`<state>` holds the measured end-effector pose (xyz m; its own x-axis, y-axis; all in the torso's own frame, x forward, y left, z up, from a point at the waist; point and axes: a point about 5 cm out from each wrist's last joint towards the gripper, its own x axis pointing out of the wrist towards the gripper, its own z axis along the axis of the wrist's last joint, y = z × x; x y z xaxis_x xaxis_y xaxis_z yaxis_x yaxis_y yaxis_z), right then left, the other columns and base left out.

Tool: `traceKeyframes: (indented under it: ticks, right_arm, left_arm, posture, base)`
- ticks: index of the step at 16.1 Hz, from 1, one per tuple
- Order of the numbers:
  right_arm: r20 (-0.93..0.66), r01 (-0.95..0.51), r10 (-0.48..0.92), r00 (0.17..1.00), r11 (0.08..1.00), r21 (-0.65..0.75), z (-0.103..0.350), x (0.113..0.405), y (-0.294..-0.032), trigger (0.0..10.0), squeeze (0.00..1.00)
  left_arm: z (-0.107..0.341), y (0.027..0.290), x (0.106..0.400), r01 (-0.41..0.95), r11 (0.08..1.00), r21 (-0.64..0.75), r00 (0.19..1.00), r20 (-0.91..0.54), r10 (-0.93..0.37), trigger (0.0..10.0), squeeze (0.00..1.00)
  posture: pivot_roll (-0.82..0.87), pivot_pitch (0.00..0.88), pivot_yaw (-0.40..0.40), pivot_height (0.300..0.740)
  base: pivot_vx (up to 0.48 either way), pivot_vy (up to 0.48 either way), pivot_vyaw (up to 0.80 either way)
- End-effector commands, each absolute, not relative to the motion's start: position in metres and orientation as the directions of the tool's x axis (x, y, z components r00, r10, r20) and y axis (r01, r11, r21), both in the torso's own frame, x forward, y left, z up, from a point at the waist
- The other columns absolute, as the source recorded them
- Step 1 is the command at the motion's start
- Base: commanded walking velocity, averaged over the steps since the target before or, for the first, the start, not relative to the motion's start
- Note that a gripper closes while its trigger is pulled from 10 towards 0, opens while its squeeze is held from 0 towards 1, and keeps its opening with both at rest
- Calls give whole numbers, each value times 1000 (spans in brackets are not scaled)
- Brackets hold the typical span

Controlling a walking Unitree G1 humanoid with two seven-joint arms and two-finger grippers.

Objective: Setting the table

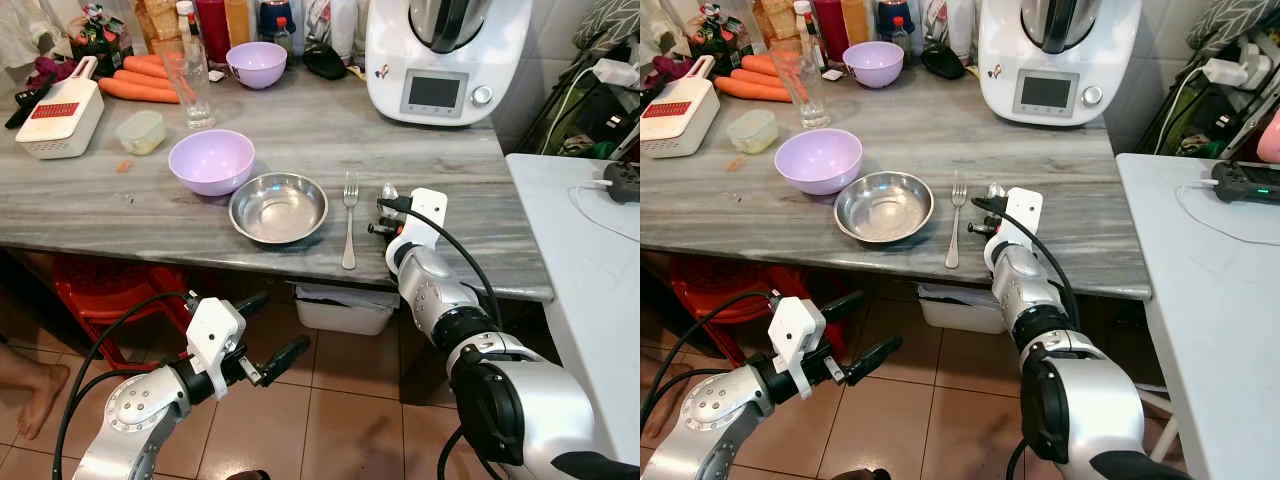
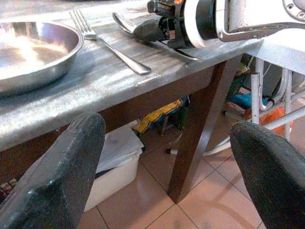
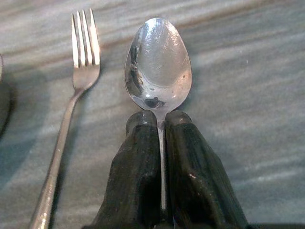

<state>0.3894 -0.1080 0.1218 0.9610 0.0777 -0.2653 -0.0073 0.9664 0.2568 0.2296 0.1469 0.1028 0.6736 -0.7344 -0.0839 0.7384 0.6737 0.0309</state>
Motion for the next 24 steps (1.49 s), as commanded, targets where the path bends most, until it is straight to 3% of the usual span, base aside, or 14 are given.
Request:
traceKeyframes:
  ticks: [1,5,6,7,8,24]
  right_arm:
    - [-255,-17,87,963,964,265,124,390,-107,10000,0]
    - [-248,-12,80,966,965,263,123,390,-109,10000,0]
    - [-237,-13,77,968,965,262,123,390,-111,10000,71]
    - [-236,-12,75,969,966,259,123,390,-112,10000,282]
    - [-229,-10,69,971,968,250,124,391,-113,10000,1000]
    - [-107,-58,77,991,984,167,140,395,-120,10000,1000]
  left_arm:
    - [106,147,228,741,670,42,671,-84,-737,10000,0]
    - [107,147,227,741,670,43,671,-86,-737,10000,0]
    - [108,147,227,740,671,44,672,-85,-735,10000,0]
    - [108,147,227,739,672,45,673,-85,-735,10000,0]
    - [108,147,227,738,673,45,674,-85,-734,10000,0]
    - [114,136,245,709,701,77,704,-19,-710,10000,0]
  posture:
    - [131,140,2,740]
    - [142,148,4,740]
    - [142,148,4,740]
    - [142,148,4,740]
    - [142,148,4,740]
    - [105,102,-11,740]
  base:
    - [0,0,0]
    - [0,0,0]
    - [0,0,0]
    - [0,0,0]
    - [0,0,0]
    - [0,0,0]
